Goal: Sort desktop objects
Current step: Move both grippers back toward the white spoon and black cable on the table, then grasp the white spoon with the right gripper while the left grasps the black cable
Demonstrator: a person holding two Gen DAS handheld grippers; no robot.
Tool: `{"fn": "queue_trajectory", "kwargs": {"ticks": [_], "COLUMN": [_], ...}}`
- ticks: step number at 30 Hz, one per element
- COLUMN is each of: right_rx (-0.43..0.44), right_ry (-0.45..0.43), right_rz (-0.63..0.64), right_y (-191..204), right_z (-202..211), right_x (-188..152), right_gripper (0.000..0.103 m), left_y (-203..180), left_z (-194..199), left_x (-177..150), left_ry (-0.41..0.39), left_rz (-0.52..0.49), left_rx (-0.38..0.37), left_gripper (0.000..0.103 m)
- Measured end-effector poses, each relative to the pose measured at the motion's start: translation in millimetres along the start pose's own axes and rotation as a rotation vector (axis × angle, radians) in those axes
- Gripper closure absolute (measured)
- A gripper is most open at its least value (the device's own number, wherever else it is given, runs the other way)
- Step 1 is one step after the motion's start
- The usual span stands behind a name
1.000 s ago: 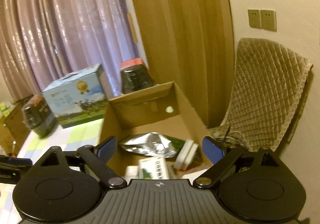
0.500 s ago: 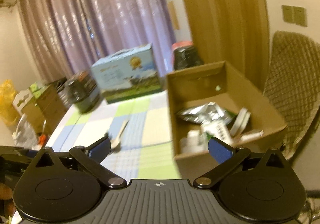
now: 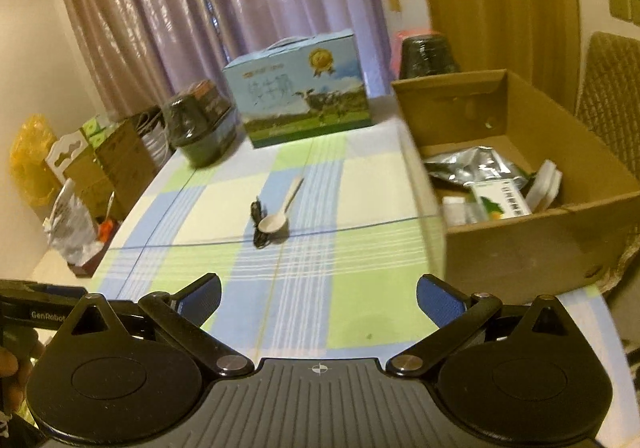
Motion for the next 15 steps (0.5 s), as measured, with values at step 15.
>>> {"fn": "queue_trajectory", "kwargs": {"ticks": [15], "right_rx": [0.006], "right_ry": [0.028], "right_rz": [0.08], "right_y": [15.1], "right_z": [-90.8], "right_x": [26.1], "right_gripper": [0.005], "left_y": [21.4], "left_z": [-57.0], "left_x": [24.4], "left_ry": [-0.027], "left_rz": [-0.068], "left_rx": [0.048], "left_gripper": [0.005]}}
Point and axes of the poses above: each gripper's, at about its wrist camera, not at the fingertips, and z roughly against the way its jaws point, y to its left, x to its top, the point moved 8 cm from there along -z, roughly the way its jaws point, and after that the axes turned 3 degrees about y, right-handed, at the moved point
